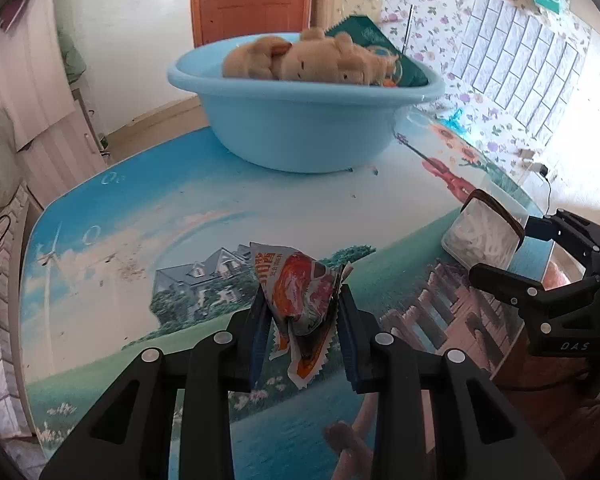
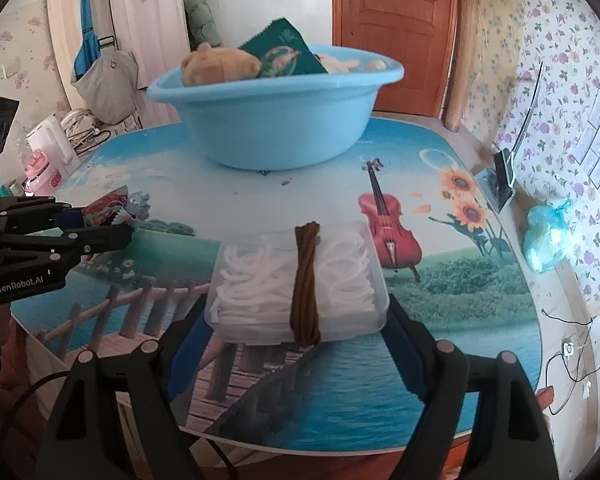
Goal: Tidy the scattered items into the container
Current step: 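Carry the hair-tie box over the basin with the right tool while the left tool carries the packet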
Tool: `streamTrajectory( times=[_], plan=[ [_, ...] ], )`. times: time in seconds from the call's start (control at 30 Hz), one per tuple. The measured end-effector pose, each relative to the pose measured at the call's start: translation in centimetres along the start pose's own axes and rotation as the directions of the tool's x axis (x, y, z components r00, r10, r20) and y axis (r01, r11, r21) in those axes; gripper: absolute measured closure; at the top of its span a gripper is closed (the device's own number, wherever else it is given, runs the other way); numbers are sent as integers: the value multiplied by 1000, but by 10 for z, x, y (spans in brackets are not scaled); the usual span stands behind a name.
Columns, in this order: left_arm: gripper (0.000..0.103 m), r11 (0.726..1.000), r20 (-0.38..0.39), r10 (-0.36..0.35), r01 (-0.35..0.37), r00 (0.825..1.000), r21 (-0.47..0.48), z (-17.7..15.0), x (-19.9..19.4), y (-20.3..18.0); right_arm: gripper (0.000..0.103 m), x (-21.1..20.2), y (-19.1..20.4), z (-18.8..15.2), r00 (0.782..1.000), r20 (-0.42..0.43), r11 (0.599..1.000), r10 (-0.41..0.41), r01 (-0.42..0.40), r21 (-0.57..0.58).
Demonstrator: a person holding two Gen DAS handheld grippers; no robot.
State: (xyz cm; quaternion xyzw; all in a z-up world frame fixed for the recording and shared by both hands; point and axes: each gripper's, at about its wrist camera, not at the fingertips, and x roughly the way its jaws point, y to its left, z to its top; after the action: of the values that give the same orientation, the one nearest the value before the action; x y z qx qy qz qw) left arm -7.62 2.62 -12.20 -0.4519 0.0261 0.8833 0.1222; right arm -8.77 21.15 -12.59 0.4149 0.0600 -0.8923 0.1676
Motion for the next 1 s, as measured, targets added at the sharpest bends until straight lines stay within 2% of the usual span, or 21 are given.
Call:
streamTrajectory(
  times=[0.2, 0.47, 0.77, 0.9, 1.0],
  plan=[
    [73, 999, 10, 47, -46, 999, -14, 1, -24, 2, 21, -17, 8, 4, 1000, 27, 1000, 14, -14, -25],
    [73, 996, 63, 82, -79, 995, -38, 10, -63, 3, 21, -40, 15, 18, 997, 73, 998, 20, -16, -52],
    [73, 996, 132, 74, -67, 988, -56, 39, -90, 10, 21, -69, 12, 45, 989, 143, 998, 28, -19, -62],
    [73, 993, 118, 114, -110, 987, -39, 55, -91, 11, 21, -79, 11, 60, 981, 190, 997, 27, -14, -72],
    [73, 993, 128, 108, -102, 986, -57, 64, -94, 14, 21, -85, 9, 69, 975, 222, 998, 31, -17, -64]
  ],
)
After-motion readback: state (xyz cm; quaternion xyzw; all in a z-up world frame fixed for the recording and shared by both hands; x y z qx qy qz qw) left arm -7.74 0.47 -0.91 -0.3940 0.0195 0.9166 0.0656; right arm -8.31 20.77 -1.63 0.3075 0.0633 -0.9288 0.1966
